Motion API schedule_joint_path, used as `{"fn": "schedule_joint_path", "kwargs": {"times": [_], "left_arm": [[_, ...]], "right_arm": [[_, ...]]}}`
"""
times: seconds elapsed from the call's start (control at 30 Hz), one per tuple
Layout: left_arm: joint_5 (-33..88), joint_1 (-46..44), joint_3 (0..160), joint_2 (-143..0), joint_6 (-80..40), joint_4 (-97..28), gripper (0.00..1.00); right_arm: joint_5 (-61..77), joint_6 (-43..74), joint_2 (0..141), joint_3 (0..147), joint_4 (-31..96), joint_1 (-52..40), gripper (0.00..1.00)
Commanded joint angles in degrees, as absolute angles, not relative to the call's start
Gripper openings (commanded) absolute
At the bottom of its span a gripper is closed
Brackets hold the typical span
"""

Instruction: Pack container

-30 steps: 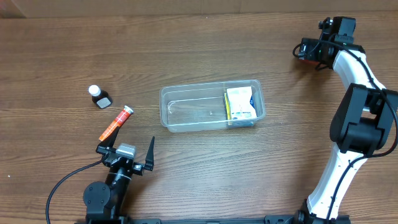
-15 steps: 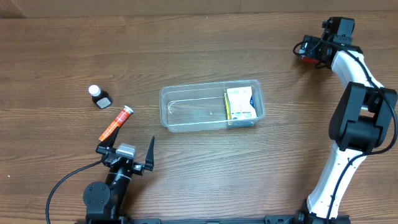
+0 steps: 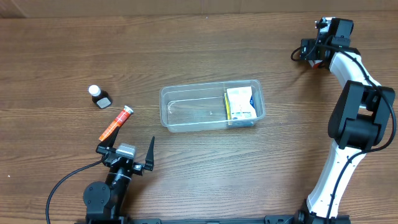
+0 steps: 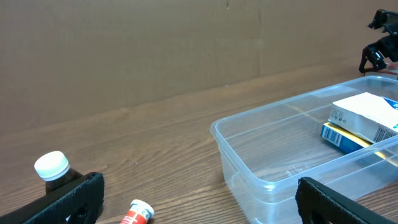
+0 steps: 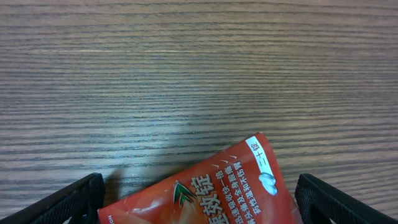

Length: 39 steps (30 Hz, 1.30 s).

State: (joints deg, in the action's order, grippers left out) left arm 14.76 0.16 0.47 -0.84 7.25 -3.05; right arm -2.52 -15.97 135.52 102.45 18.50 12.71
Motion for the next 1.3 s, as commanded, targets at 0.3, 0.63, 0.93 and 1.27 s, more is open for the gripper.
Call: {"fn": "schedule_joint_path", "kwargs": {"times": [0.3, 0.63, 0.93, 1.27], "left_arm": [[14.46, 0.78, 0.27, -0.27, 7.70, -2.94, 1.00], [14.46, 0.78, 0.27, -0.27, 7.70, -2.94, 1.00], [14.44, 0.78, 0.27, -0.27, 7.70, -2.94, 1.00], [14.46, 0.78, 0.27, -0.27, 7.70, -2.94, 1.00]], "right_arm": [[0.36, -22.57, 136.46, 104.53, 21.15, 16.51, 1.00], [4.58, -18.94, 136.88, 104.16, 27.16, 19.35, 1.00], [4.82, 10.50, 136.88, 104.16, 47.00, 17.26, 1.00], [3.97, 9.69, 132.60, 118.76, 66.52, 15.44, 1.00]]}}
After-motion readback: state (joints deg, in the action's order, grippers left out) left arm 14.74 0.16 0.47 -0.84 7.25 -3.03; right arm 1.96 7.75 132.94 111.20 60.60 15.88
